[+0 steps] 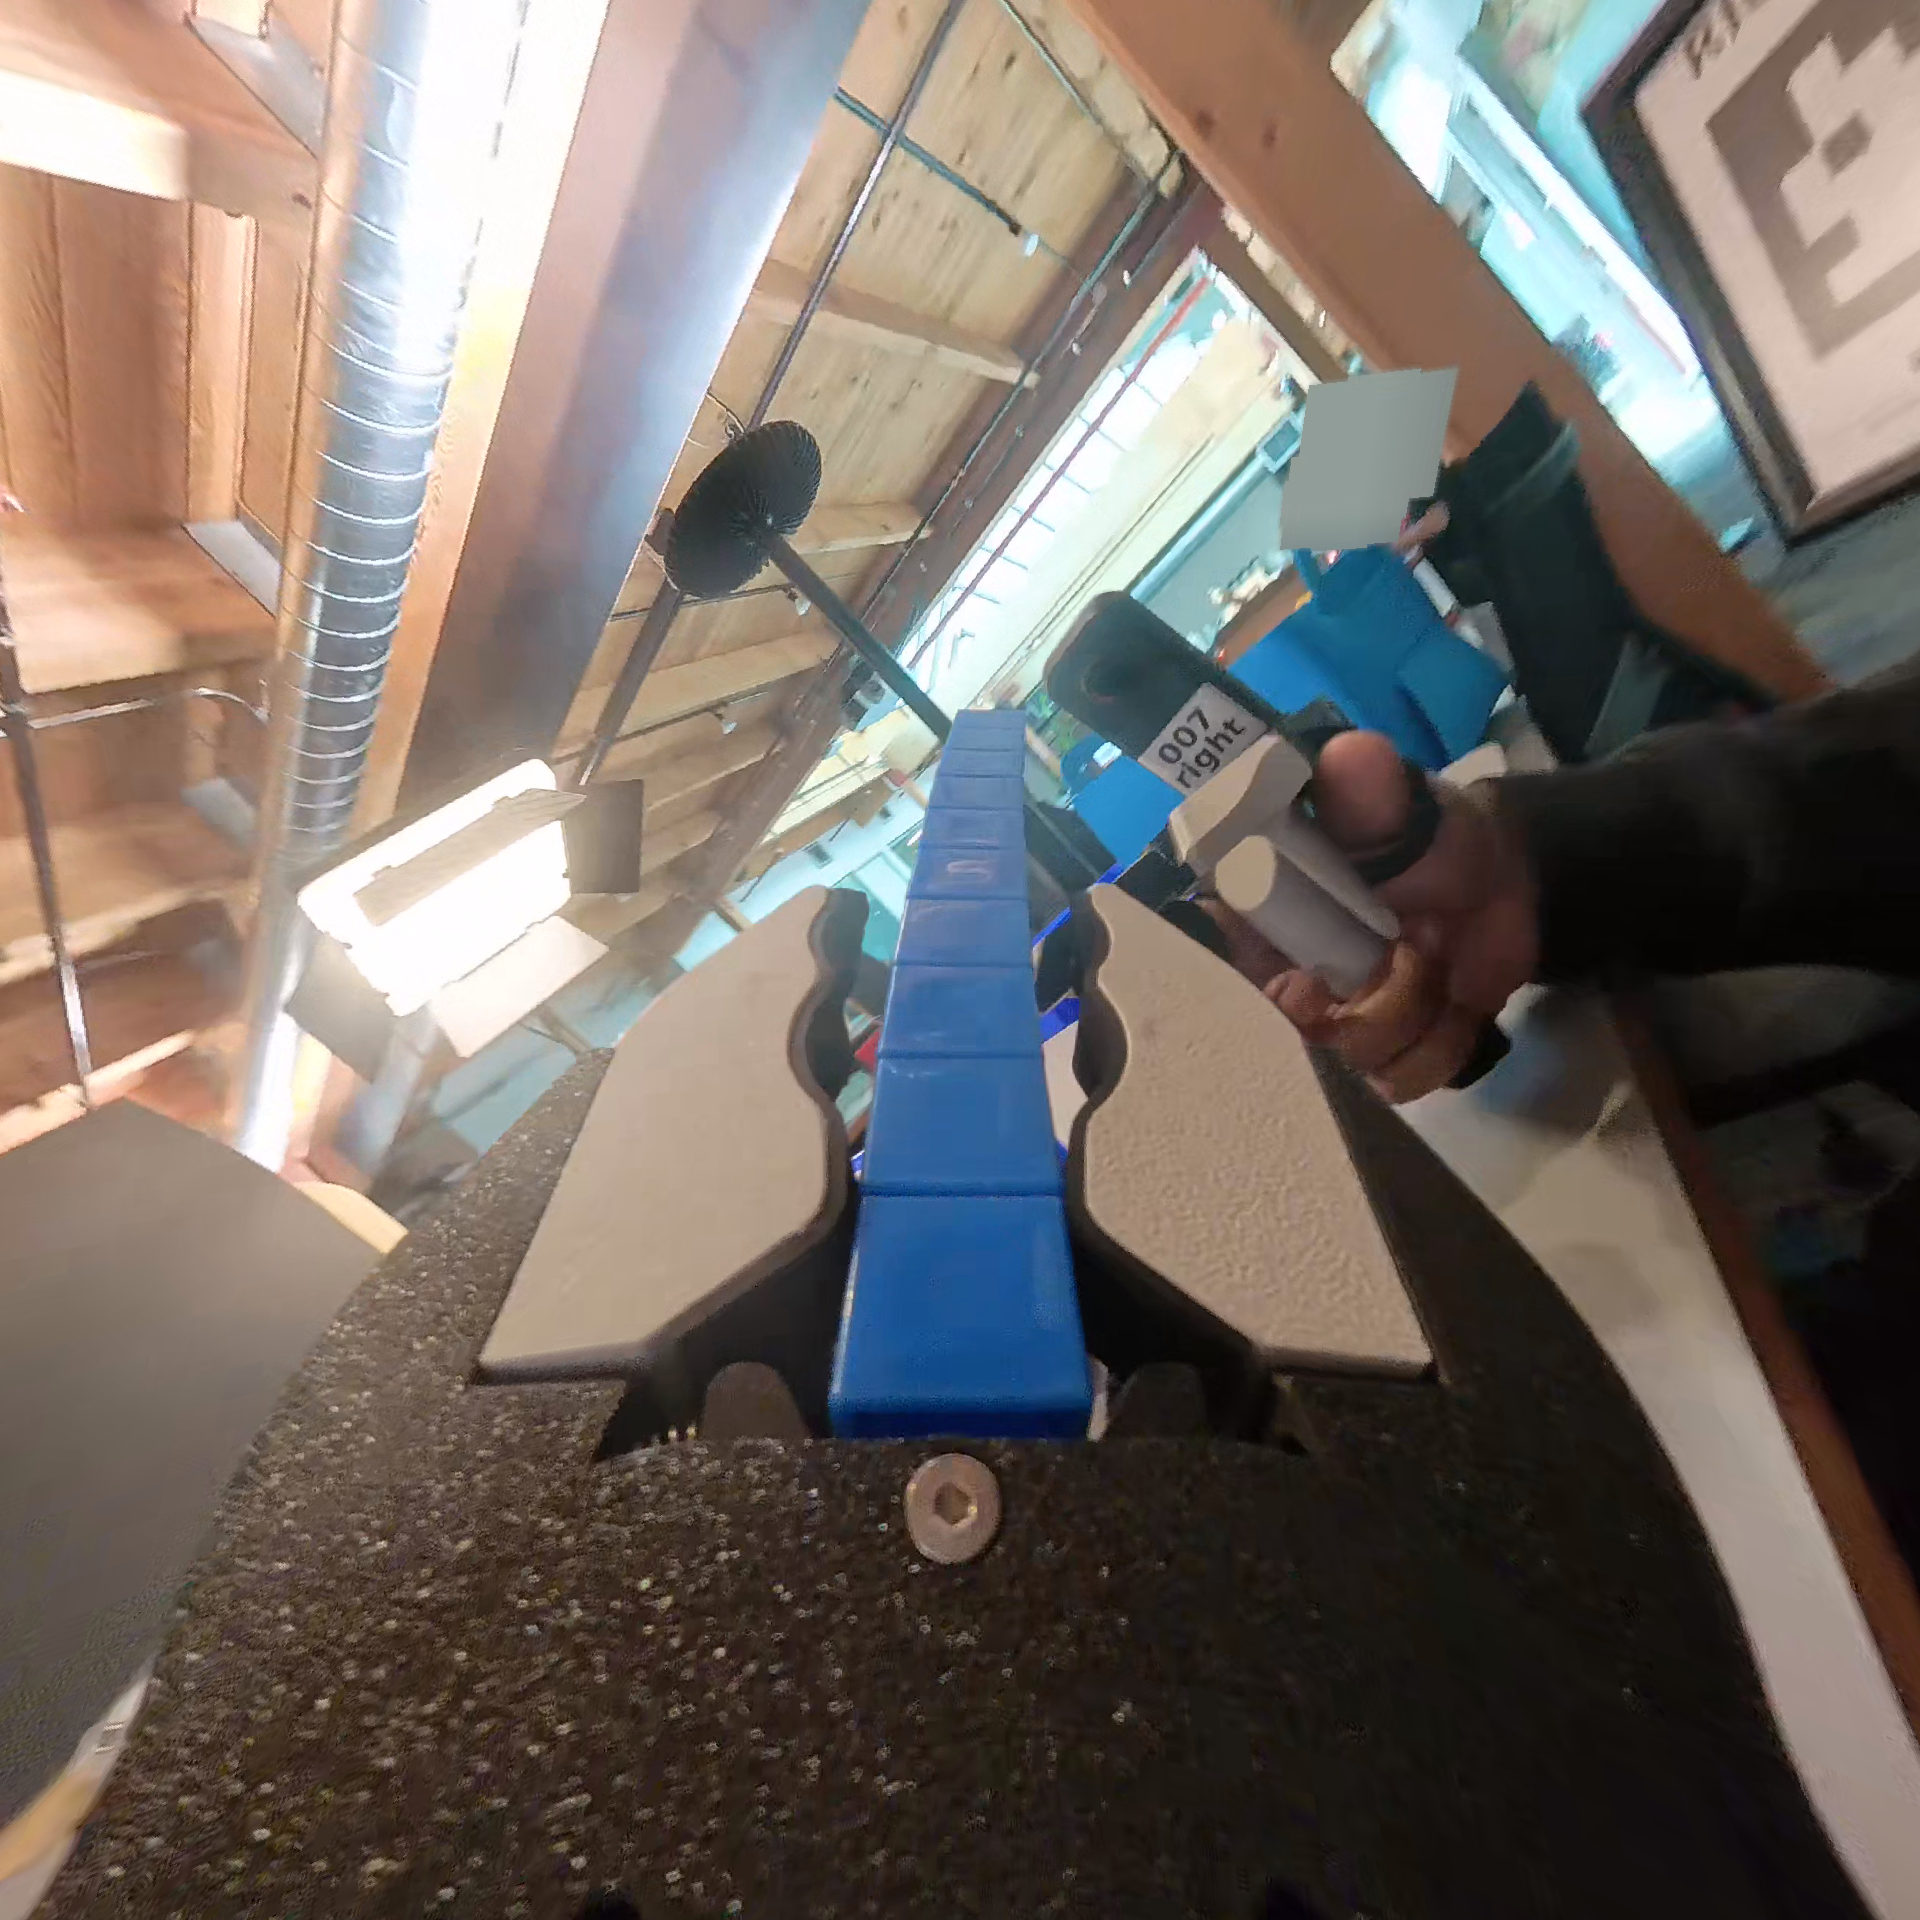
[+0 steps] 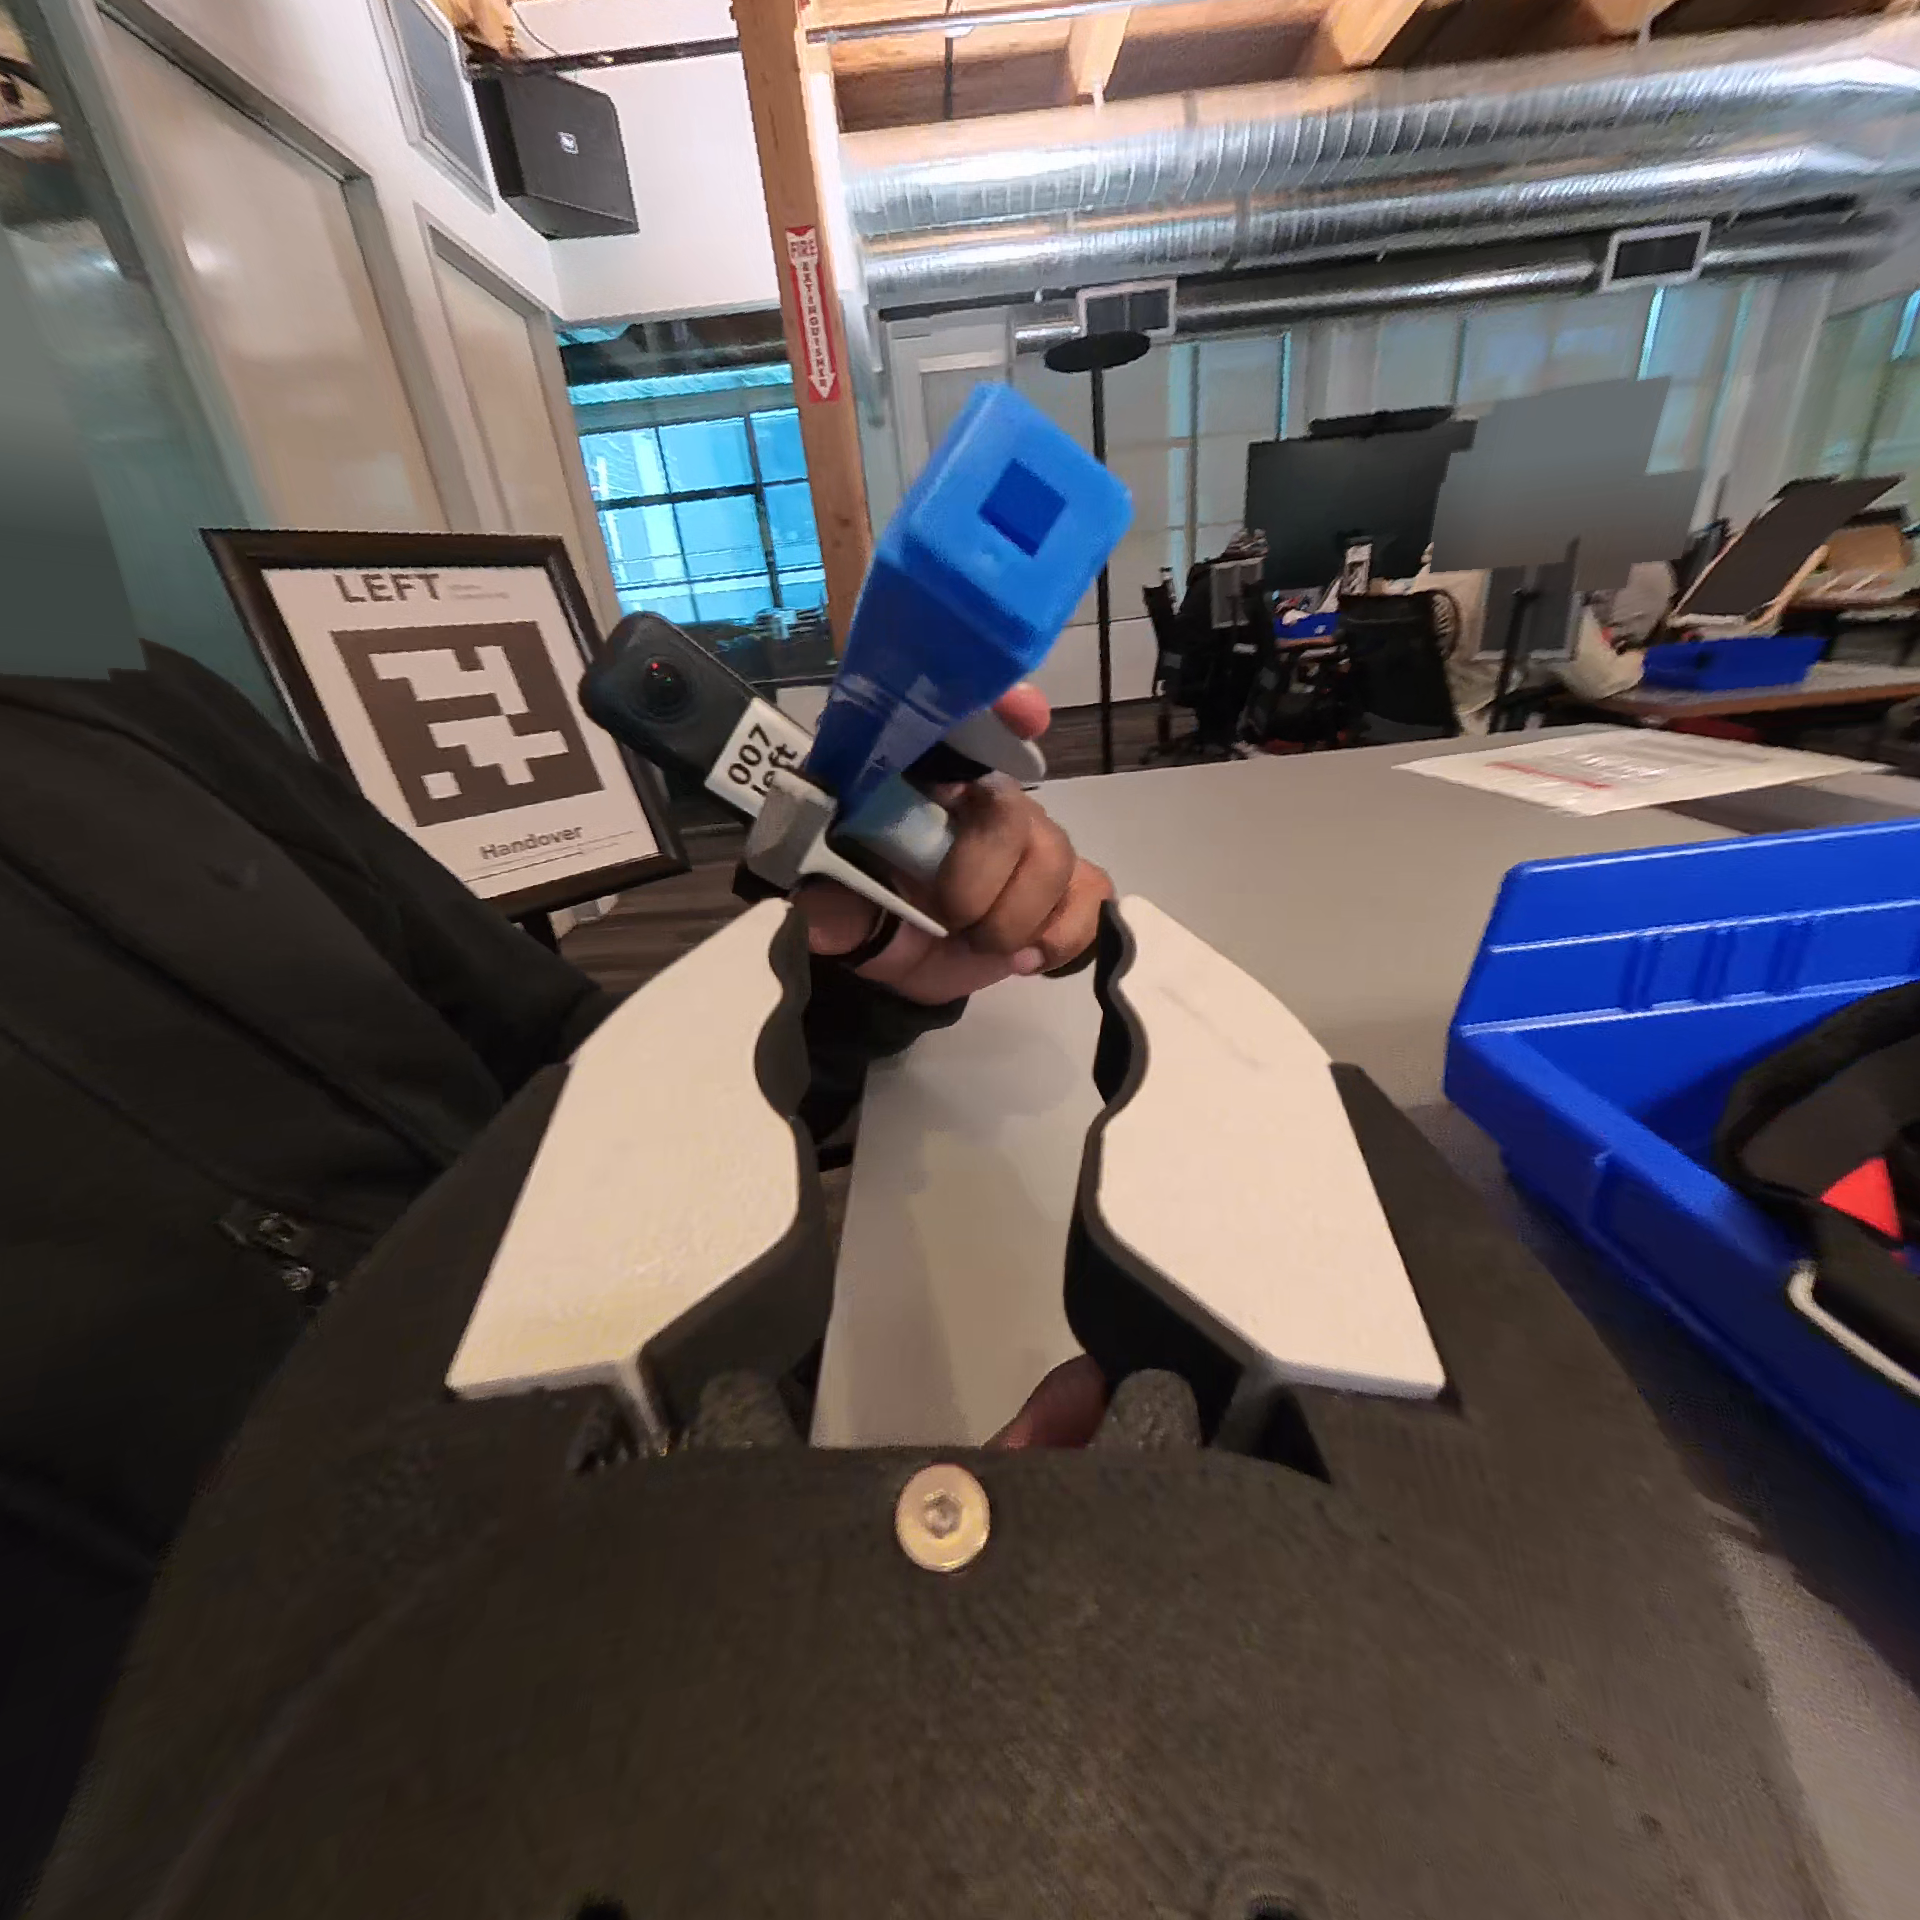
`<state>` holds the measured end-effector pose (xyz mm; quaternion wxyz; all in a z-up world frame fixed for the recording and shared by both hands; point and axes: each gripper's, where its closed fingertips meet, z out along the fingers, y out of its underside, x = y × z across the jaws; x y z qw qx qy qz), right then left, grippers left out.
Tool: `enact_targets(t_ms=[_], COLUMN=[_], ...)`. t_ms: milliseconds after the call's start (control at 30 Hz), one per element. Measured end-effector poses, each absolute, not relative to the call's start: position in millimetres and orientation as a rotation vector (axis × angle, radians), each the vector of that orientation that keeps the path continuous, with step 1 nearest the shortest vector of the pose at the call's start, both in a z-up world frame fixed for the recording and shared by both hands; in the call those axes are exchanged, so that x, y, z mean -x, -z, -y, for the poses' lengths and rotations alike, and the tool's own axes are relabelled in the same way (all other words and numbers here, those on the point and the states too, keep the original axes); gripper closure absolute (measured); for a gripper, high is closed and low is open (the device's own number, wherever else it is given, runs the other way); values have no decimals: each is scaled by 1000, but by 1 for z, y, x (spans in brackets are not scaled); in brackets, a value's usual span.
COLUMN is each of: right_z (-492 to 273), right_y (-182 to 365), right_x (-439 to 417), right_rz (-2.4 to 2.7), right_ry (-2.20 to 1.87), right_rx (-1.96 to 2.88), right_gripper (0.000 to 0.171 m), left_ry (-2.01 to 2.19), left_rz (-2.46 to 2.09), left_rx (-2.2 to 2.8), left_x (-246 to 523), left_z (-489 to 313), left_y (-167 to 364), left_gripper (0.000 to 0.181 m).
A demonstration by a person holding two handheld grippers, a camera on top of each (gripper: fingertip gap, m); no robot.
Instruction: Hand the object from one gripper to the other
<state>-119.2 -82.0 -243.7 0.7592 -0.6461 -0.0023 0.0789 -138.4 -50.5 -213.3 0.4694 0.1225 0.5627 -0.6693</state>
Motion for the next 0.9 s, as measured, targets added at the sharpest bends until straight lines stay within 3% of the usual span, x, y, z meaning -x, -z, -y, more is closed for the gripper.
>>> enact_targets(t_ms=[300,900], right_z=[81,77], right_y=[242,259], right_x=[121,128], right_rz=[-21,-26], right_ry=[-291,-464], right_rx=[1380,1460], right_gripper=[126,146], left_ry=[1303,1215], left_rz=[-1406,-1581], left_rx=[-421,-550], left_x=[129,135], left_z=[69,75], left_y=[238,267], left_gripper=[139,139])
